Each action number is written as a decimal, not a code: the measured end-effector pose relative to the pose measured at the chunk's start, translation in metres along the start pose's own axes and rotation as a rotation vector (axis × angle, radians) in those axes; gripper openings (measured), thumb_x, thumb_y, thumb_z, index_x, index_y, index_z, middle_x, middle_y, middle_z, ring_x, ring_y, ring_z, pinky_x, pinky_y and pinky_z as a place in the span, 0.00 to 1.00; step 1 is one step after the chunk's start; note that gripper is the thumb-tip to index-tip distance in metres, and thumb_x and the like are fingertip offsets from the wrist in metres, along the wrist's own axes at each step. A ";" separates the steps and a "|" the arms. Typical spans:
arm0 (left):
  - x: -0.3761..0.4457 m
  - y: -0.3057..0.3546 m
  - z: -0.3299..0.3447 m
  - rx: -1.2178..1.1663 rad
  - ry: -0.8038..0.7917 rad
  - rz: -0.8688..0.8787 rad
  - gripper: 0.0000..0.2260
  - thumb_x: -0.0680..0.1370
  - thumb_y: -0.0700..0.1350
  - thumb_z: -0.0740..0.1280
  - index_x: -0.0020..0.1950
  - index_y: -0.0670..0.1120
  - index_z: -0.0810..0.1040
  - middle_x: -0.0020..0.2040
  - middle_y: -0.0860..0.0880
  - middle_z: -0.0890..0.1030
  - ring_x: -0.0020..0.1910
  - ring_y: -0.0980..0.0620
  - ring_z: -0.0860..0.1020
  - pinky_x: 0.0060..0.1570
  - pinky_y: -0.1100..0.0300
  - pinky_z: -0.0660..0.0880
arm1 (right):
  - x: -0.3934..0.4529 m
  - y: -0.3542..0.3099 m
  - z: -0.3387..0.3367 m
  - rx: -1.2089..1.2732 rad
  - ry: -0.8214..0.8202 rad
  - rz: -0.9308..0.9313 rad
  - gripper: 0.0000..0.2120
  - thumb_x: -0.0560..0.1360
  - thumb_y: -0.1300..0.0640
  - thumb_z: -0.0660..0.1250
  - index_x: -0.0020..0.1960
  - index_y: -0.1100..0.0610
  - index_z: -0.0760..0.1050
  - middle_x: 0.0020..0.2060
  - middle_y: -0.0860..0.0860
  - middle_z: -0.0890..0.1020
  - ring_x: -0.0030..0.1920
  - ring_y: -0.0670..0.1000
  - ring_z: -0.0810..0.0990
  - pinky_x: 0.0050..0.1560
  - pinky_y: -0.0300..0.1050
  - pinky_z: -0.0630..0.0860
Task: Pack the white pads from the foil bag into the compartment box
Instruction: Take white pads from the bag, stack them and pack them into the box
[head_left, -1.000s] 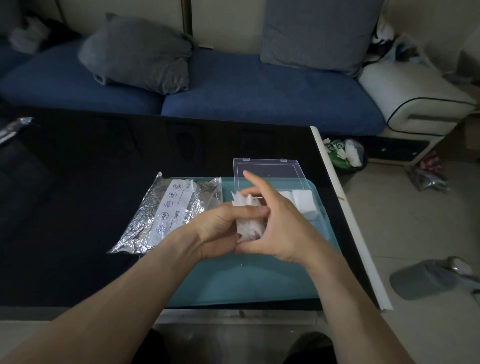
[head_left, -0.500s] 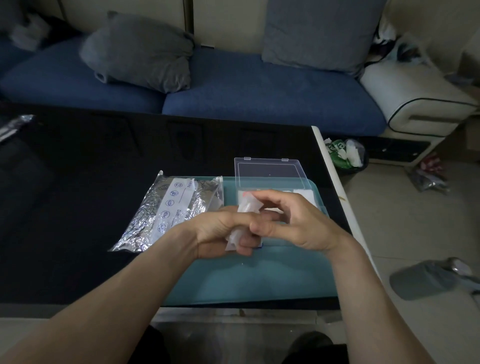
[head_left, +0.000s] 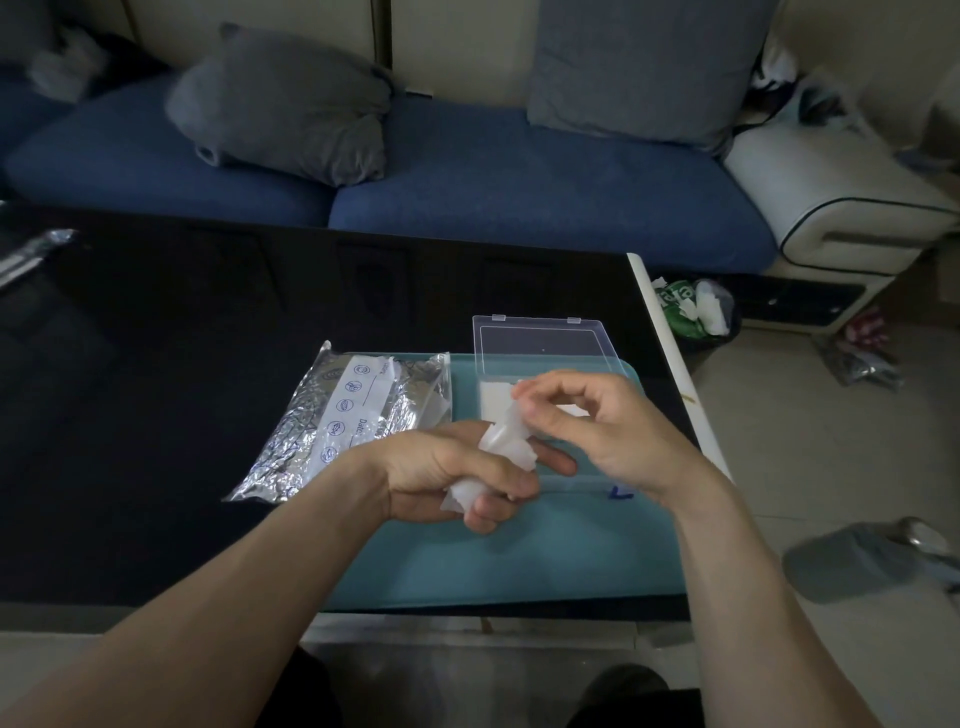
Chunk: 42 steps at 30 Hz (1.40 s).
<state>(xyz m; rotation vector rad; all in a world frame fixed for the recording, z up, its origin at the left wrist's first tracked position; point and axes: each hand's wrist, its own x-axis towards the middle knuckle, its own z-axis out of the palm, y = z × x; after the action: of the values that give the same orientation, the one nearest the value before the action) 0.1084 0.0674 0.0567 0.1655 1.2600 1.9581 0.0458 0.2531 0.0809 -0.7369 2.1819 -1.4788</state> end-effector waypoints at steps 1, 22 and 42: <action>0.000 0.000 0.000 0.002 -0.005 -0.002 0.21 0.73 0.37 0.69 0.66 0.39 0.75 0.36 0.46 0.65 0.27 0.56 0.67 0.27 0.64 0.64 | 0.001 0.002 0.002 -0.022 0.012 -0.009 0.07 0.77 0.51 0.70 0.49 0.54 0.84 0.50 0.46 0.86 0.55 0.42 0.83 0.60 0.42 0.77; 0.012 0.004 0.000 -0.317 0.369 0.187 0.20 0.74 0.48 0.71 0.63 0.43 0.72 0.40 0.47 0.77 0.35 0.51 0.75 0.37 0.59 0.75 | 0.001 -0.002 0.011 -0.114 -0.002 -0.027 0.35 0.70 0.49 0.75 0.74 0.43 0.66 0.66 0.38 0.75 0.68 0.36 0.70 0.66 0.42 0.70; 0.015 -0.005 -0.002 -0.176 0.382 0.155 0.23 0.73 0.43 0.72 0.65 0.36 0.75 0.58 0.39 0.80 0.59 0.40 0.77 0.69 0.36 0.64 | 0.003 0.004 0.019 -0.315 0.020 -0.046 0.44 0.58 0.48 0.86 0.70 0.44 0.70 0.61 0.38 0.76 0.61 0.38 0.75 0.52 0.28 0.73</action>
<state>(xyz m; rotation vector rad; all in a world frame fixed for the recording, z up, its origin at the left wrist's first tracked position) 0.0996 0.0772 0.0472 -0.2153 1.3333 2.2992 0.0542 0.2381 0.0705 -0.8815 2.4596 -1.1789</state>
